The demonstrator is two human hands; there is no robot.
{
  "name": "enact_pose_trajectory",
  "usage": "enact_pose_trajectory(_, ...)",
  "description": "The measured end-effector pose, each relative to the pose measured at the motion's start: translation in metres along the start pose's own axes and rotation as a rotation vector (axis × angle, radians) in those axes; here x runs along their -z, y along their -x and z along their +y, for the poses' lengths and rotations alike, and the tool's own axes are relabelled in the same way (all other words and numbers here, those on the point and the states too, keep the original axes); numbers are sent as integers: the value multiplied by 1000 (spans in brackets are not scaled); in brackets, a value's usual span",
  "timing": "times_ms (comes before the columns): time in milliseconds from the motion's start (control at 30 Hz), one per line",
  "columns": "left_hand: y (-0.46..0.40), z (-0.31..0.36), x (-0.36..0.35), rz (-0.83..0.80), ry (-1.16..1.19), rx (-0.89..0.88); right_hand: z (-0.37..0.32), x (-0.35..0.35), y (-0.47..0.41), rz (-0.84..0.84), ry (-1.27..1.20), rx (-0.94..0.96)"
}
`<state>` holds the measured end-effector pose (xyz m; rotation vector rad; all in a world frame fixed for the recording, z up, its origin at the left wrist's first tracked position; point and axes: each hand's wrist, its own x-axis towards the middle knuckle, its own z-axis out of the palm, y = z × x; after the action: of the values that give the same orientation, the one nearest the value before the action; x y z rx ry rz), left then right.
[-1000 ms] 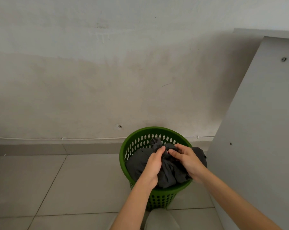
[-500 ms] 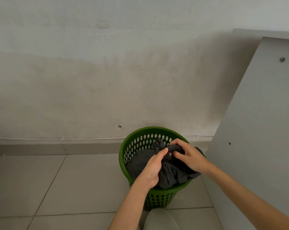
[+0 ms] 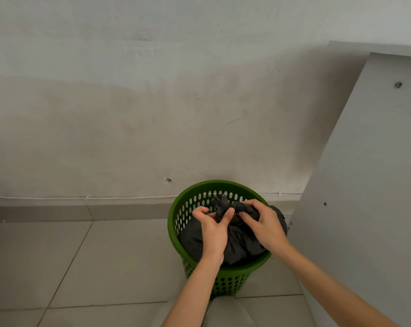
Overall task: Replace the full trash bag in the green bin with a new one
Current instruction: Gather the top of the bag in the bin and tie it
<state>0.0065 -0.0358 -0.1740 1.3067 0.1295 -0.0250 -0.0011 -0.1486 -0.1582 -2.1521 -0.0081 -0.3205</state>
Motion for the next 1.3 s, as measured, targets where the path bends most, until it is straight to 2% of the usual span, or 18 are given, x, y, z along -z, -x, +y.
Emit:
enact_pose_trajectory(100,3,-5,-2,105,-191,-224,-2,-7,2,41,-39,-23)
enact_pose_trajectory(233,-2,-8,3,82,-391,-312,-3,-10,5,37,-102,-57)
enact_pose_trajectory(300,-8,-12,8,-21,-427,-259,-3,-7,5,9,-107,-52)
enact_pose_trajectory(400,-8,-8,12,-194,-359,-158,-3,-2,3,-21,-109,-31)
enact_pose_trajectory(533,-7,-7,14,-305,-360,-135,-3,-1,1,-48,-84,1)
enact_pose_trajectory(733,-7,-3,19,-440,-19,132,-1,-4,1,-81,-33,-20)
enact_pose_trajectory(900,-5,-3,19,-443,64,202,-1,-8,0,-69,-421,-260)
enact_pose_trajectory(1033,-6,-6,19,-396,224,280,-3,-8,-4,-162,-438,-270)
enact_pose_trajectory(1100,-6,-6,19,-393,233,289,-3,-8,-4,-146,-388,-242)
enact_pose_trajectory(1200,-9,-5,17,-370,120,218,0,-9,-3,-40,-323,-196)
enact_pose_trajectory(1300,-10,-4,15,-362,-28,102,0,-7,-2,35,-378,-214)
